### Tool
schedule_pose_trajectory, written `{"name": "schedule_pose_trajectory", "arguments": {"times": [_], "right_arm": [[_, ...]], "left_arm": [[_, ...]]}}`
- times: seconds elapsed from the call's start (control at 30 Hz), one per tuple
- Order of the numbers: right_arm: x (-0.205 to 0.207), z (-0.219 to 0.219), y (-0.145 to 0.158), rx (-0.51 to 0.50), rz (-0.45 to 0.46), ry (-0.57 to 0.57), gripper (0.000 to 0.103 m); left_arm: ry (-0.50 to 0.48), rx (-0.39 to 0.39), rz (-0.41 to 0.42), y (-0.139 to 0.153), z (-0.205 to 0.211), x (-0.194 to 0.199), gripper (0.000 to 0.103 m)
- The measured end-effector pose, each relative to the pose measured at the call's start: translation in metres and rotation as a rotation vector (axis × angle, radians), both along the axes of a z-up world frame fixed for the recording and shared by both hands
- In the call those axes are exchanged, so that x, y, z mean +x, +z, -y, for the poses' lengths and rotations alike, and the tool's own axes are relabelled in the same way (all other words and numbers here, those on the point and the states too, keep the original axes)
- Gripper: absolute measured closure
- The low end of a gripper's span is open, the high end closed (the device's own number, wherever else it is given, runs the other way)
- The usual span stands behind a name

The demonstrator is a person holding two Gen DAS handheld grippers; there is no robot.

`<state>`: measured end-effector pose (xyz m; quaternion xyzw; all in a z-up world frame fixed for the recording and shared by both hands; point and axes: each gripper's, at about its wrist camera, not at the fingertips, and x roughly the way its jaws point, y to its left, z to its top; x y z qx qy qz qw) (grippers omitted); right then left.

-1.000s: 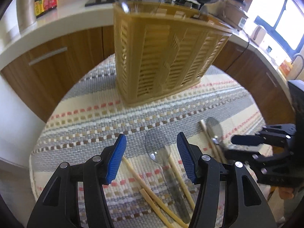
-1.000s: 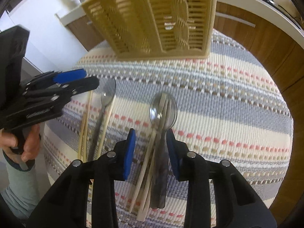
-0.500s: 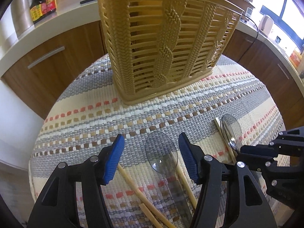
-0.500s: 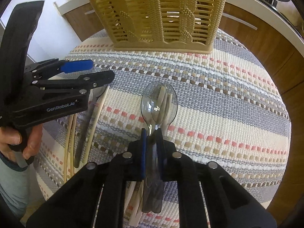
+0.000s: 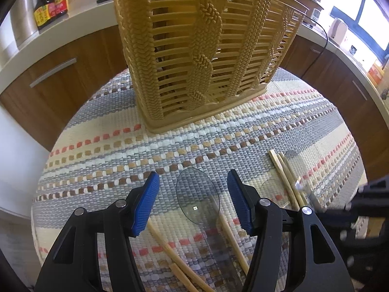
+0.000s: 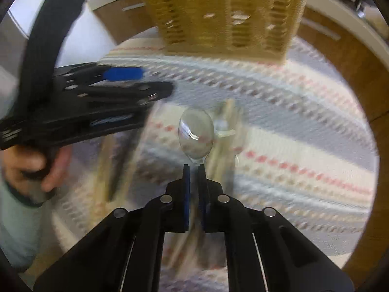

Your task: Organize utensils

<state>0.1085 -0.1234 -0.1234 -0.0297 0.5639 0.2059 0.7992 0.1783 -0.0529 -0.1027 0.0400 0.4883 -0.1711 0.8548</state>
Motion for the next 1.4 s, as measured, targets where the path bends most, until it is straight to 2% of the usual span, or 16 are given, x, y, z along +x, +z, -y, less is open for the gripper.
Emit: {"name": "schedule_pose_trajectory", "arguments": {"times": [0.07,0.13,0.27,0.37,0.4,0.43,0.57,0.63,0.67,0.8,0.87,0.93,1.0,1.07,1.27,1.4], "right_arm": [[-0.002,0.001,0.001,0.032,-0.027,0.013,0.098],[-0.003,0.007,0.009,0.006,0.031,-0.007,0.097],[0.002,0.021,0.017,-0.016,0.046,-0.041,0.092],[0.010,0.026,0.015,-0.062,0.064,-0.051,0.075],[0.012,0.029,0.014,-0.061,0.066,-0.054,0.057],[0.014,0.032,0.013,-0.060,0.071,-0.061,0.044],[0.025,0.038,0.011,-0.102,0.111,-0.073,0.045],[0.031,0.041,0.007,-0.105,0.090,-0.076,0.052],[0.035,0.043,0.004,-0.097,0.074,-0.073,0.054],[0.043,0.041,-0.003,-0.100,0.052,-0.062,0.055],[0.049,0.037,-0.005,-0.101,0.045,-0.058,0.057],[0.054,0.035,-0.007,-0.109,0.039,-0.060,0.060],[0.060,0.033,-0.007,-0.105,0.035,-0.065,0.066],[0.065,0.033,-0.006,-0.093,0.031,-0.069,0.073],[0.072,0.040,0.004,-0.081,0.067,-0.076,0.073],[0.054,0.050,0.030,-0.053,0.138,-0.079,0.073]], "left_arm": [[0.000,-0.005,-0.010,-0.001,-0.001,0.001,0.048],[-0.002,-0.005,-0.016,-0.003,-0.003,0.001,0.048],[-0.010,0.001,-0.020,-0.005,-0.003,0.000,0.048],[-0.015,-0.004,-0.024,-0.004,-0.005,-0.001,0.048],[-0.020,-0.006,-0.025,-0.004,-0.006,-0.002,0.047],[-0.024,-0.009,-0.027,-0.004,-0.008,-0.004,0.046],[-0.044,-0.046,-0.060,-0.002,-0.020,-0.007,0.046],[-0.065,-0.050,-0.068,-0.001,-0.022,-0.010,0.045],[-0.079,-0.045,-0.072,0.000,-0.021,-0.011,0.042],[-0.069,0.025,-0.055,-0.002,-0.009,-0.010,0.042],[-0.047,0.071,-0.058,-0.006,-0.002,-0.004,0.044],[-0.051,0.086,-0.046,-0.005,0.004,-0.003,0.048],[-0.050,0.098,-0.037,-0.004,0.008,-0.002,0.060],[-0.047,0.095,-0.032,-0.002,0.009,-0.001,0.070],[-0.029,0.023,0.001,0.008,-0.003,-0.009,0.070],[-0.024,-0.045,0.070,0.036,-0.015,-0.022,0.071]]}}
